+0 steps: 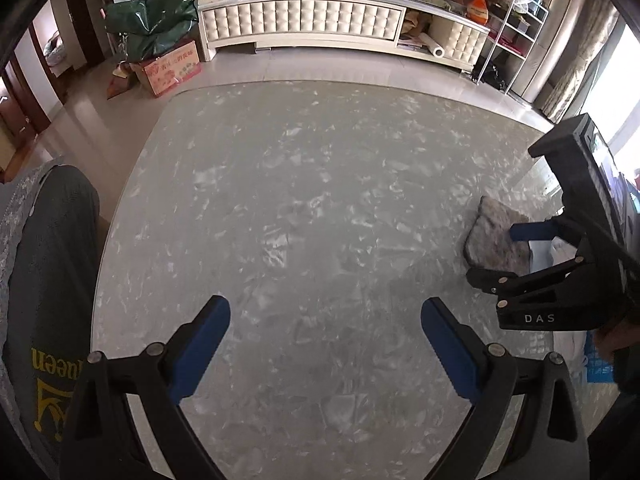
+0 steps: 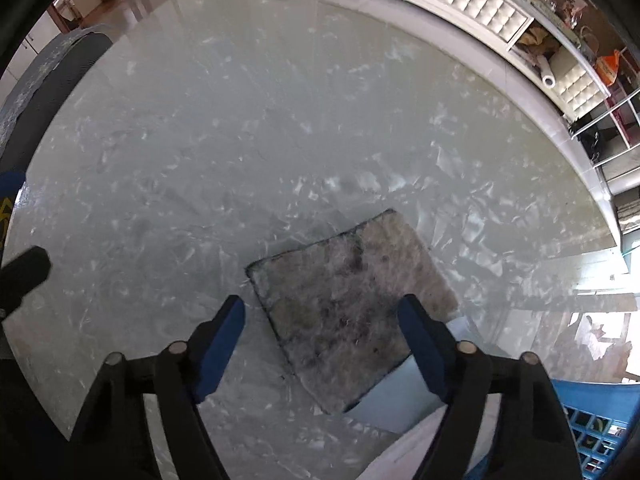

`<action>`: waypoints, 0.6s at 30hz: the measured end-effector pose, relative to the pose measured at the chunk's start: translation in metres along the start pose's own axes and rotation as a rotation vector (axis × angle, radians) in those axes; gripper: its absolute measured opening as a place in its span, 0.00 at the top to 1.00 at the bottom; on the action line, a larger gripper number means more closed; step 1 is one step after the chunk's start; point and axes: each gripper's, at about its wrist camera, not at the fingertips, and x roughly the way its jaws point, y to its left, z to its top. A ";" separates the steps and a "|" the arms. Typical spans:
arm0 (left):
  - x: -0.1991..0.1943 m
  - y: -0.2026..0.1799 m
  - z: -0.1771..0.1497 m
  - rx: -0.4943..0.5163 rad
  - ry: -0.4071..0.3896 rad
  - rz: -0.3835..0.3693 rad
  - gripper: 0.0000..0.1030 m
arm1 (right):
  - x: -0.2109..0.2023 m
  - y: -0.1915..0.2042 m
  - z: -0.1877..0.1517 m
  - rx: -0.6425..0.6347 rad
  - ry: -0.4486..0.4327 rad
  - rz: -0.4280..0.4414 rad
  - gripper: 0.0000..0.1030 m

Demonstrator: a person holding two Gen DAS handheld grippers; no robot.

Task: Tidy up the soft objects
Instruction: 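Move the right gripper to the grey felt pad and grasp it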

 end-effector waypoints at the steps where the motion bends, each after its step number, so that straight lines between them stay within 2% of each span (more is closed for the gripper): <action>1: -0.001 -0.001 0.001 -0.002 -0.004 -0.002 0.07 | 0.001 -0.002 0.000 0.012 -0.007 0.011 0.27; 4: -0.004 -0.004 0.002 0.006 -0.018 0.036 0.07 | 0.001 -0.006 0.000 0.011 -0.023 0.018 0.29; 6: -0.010 -0.006 0.003 0.015 -0.038 0.032 0.07 | -0.001 -0.010 -0.005 0.016 -0.036 0.023 0.34; 8: -0.015 -0.008 0.004 0.015 -0.051 0.010 0.07 | -0.004 -0.013 -0.009 0.019 -0.045 0.025 0.45; 9: -0.015 -0.009 0.004 0.016 -0.053 0.004 0.07 | -0.004 -0.016 -0.012 0.015 -0.049 0.026 0.47; 14: -0.017 -0.013 0.002 0.040 -0.050 -0.005 0.07 | -0.007 -0.018 -0.019 0.003 -0.056 0.004 0.86; 18: -0.021 -0.012 0.000 0.044 -0.045 -0.020 0.07 | -0.007 -0.011 -0.021 0.010 -0.042 0.010 0.90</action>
